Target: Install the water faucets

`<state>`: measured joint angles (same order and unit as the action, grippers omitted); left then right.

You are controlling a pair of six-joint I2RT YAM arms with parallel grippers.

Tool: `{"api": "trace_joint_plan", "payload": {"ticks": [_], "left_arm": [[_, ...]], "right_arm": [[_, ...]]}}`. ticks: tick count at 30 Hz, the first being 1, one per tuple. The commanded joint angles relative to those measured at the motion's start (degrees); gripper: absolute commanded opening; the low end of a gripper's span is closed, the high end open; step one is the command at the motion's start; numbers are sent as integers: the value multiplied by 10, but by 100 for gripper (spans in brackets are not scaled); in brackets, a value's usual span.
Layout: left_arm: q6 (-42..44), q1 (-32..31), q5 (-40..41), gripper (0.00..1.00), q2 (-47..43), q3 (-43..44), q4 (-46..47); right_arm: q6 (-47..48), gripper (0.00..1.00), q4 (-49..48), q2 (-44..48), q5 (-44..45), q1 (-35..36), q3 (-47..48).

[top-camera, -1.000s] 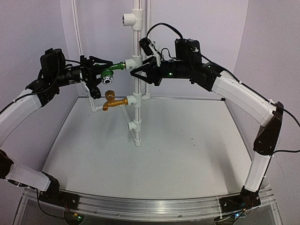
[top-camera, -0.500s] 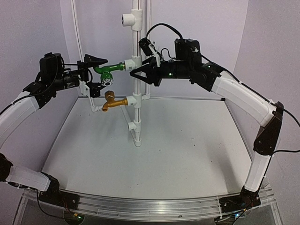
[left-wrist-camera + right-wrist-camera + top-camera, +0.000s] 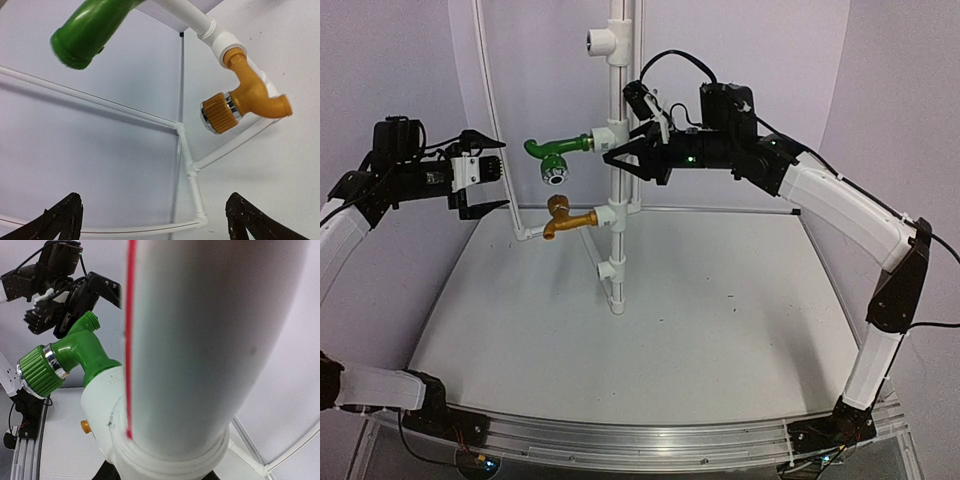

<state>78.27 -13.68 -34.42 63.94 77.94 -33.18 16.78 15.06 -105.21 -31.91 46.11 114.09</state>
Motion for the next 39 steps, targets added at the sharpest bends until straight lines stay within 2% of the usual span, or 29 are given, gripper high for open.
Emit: {"api": "trace_joint_plan", "payload": {"ticks": [1, 5, 8, 11, 16, 20, 27, 31, 39], "left_arm": [[-280, 8, -48, 100, 24, 113, -168], [-505, 17, -164, 100, 49, 166, -172], [-682, 17, -265, 99, 63, 183, -144], [-851, 21, -329, 97, 66, 164, -77], [-1045, 35, -401, 97, 38, 105, 57], [-1165, 46, -414, 97, 22, 70, 138], [-1288, 44, -400, 92, 37, 18, 250], [-1277, 13, -392, 87, 45, 1, 295], [-1252, -50, -351, 84, 84, 21, 296]], "right_arm": [[64, 0, 5, 34, 7, -8, 15], [78, 0, 6, 32, 10, -9, 28], [88, 0, 6, 36, 10, -9, 20], [87, 0, 5, 39, 11, -10, 13], [76, 0, 4, 35, 26, -9, 10], [63, 0, 4, 27, 33, -10, 17], [40, 0, 5, 3, 40, -10, 51], [40, 0, 5, -2, 38, -9, 53], [45, 0, 4, -11, 23, -10, 52]]}}
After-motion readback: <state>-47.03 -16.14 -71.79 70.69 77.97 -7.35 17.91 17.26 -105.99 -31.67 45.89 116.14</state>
